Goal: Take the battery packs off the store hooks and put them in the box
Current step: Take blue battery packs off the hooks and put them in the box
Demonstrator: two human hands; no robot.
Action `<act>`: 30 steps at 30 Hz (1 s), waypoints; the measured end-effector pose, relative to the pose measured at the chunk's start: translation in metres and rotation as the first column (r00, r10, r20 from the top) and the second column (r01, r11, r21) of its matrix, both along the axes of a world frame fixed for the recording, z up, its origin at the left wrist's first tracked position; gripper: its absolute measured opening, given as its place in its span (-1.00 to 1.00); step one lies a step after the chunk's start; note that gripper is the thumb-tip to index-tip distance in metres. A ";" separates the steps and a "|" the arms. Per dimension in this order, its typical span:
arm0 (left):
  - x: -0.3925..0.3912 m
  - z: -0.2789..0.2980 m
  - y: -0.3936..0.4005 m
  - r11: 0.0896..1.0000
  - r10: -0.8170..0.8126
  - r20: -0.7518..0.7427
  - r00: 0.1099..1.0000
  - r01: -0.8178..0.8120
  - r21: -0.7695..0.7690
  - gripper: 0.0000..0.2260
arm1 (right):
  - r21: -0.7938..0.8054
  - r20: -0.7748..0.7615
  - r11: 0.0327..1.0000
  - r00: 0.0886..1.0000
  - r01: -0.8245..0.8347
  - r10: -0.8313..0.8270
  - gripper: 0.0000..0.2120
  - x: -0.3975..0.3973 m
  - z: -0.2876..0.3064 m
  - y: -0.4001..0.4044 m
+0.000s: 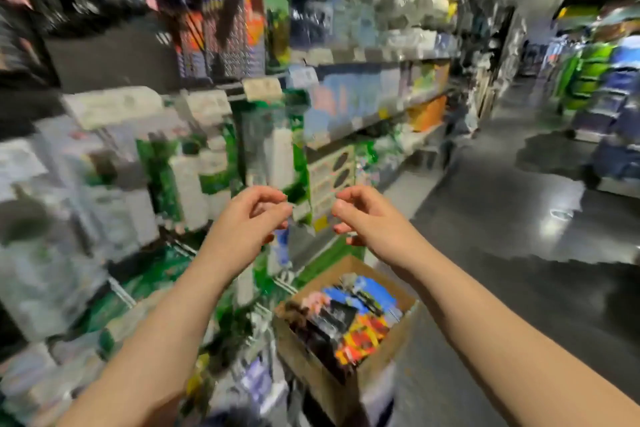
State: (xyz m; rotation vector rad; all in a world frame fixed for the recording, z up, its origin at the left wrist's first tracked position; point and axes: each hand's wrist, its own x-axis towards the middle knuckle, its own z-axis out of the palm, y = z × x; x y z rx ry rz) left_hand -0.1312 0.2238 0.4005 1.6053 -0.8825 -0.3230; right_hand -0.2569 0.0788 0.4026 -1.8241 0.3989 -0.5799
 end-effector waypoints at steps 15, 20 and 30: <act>-0.003 -0.148 -0.092 0.965 0.034 -0.210 0.977 0.022 0.260 -0.87 | 0.086 -0.397 0.994 0.918 0.066 -0.026 -0.83 -0.008 -0.144 -0.114; 0.045 -0.197 -0.125 0.910 -0.003 -0.177 0.984 0.075 0.407 -0.85 | 0.105 -0.483 0.975 0.867 0.197 -0.123 -0.89 0.028 -0.182 -0.170; 0.116 -0.267 -0.204 0.823 0.003 -0.361 0.932 0.202 0.530 -0.84 | 0.187 -0.606 0.930 0.782 0.317 -0.145 -0.89 0.087 -0.256 -0.236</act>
